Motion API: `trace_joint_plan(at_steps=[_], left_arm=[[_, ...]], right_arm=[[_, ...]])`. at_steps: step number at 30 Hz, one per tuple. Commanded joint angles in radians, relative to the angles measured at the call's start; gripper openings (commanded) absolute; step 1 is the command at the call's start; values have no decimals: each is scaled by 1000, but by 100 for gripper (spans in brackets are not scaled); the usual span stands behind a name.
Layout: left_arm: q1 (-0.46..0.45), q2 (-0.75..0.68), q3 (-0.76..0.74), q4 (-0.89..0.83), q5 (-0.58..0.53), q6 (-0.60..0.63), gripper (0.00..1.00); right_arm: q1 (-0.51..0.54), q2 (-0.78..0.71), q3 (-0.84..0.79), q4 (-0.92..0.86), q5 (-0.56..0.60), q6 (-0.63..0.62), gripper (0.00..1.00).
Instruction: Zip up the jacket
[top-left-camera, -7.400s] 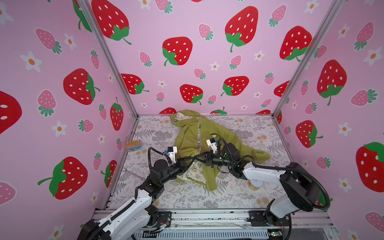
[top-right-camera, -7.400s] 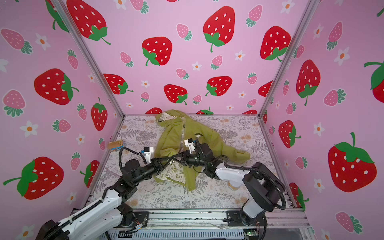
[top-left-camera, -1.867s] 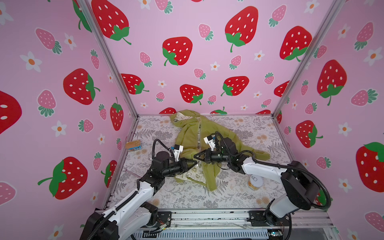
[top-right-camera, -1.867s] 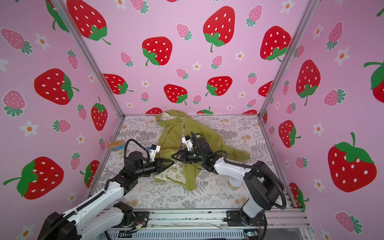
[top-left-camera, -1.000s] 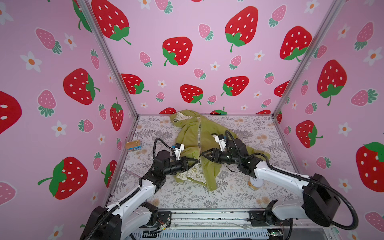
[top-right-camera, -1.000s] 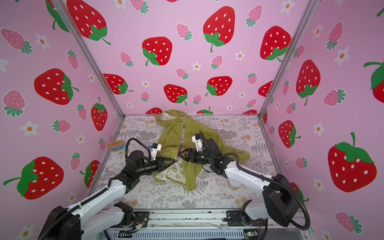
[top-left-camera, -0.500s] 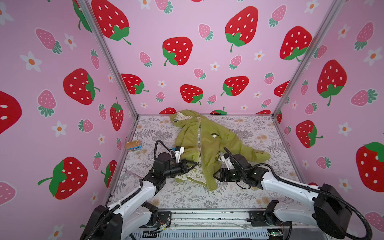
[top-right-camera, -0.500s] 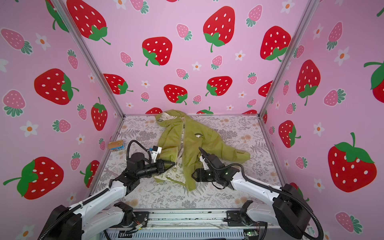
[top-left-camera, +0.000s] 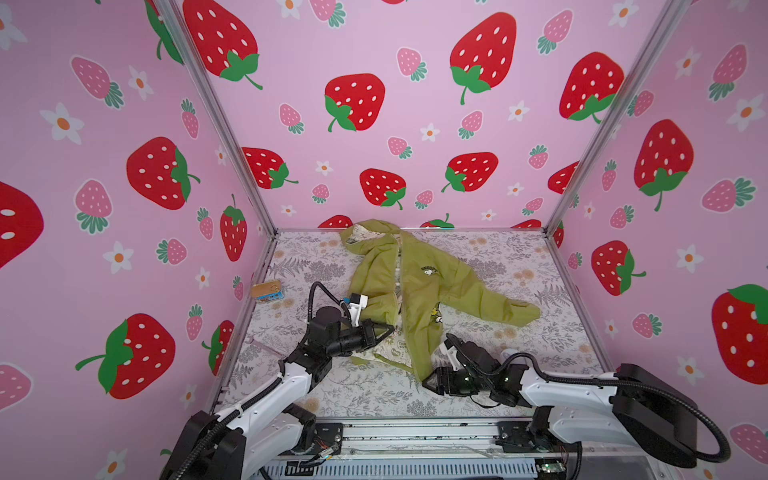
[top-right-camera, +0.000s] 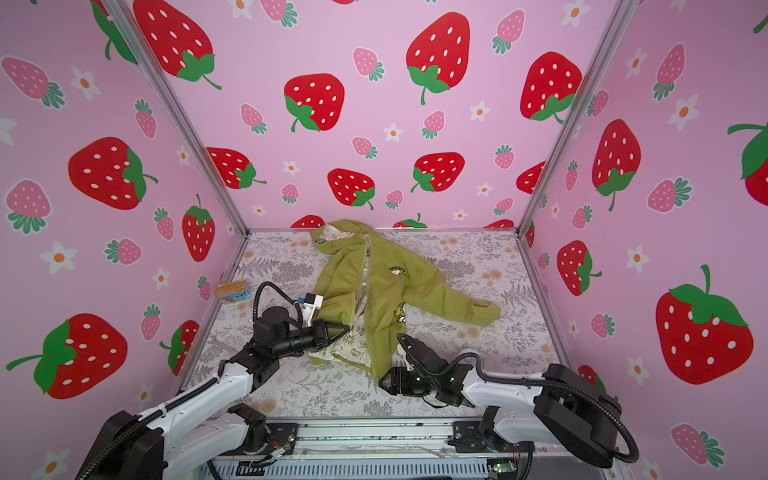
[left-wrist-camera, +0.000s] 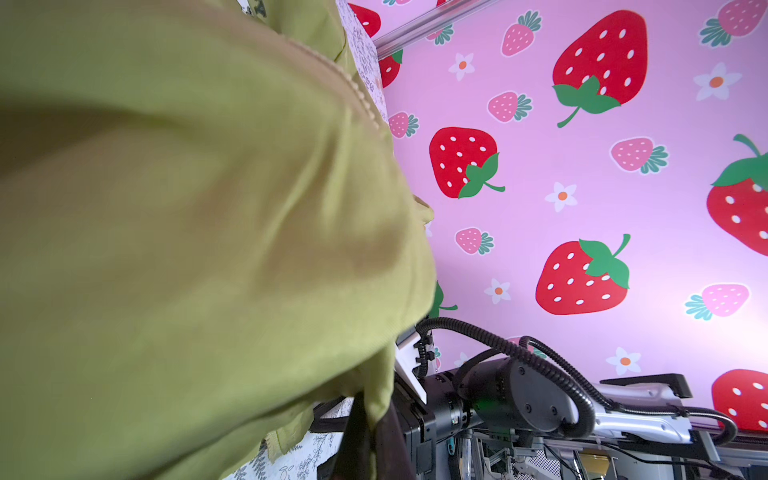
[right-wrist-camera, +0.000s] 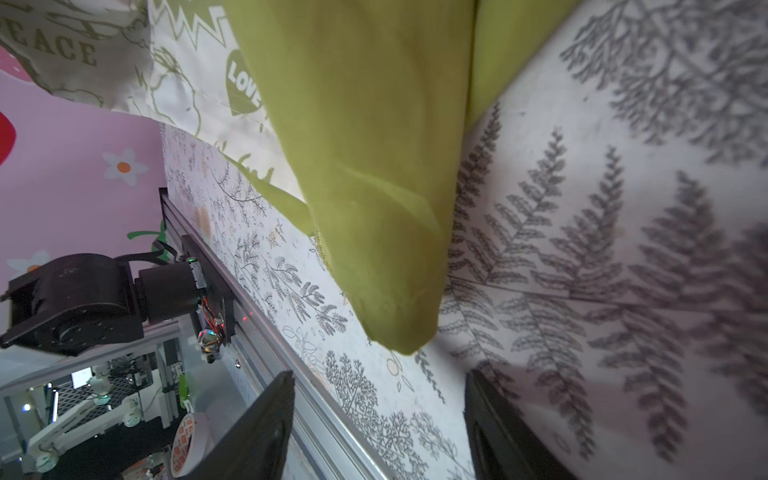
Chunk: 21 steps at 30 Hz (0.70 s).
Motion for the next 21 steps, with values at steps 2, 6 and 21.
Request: trace_joint_plan(at_steps=[2,6,21], left_arm=[[4,-22,-16,3,1,-11,0],[4,-23,-16,3,2,-17,0],[3,-25,-16,-11,-1,-16,0]], right_arm=[[13,48,-14,167,23,74,63],[14,91,-14,221,34,81,60],[15,206,18,329,14,64,40]])
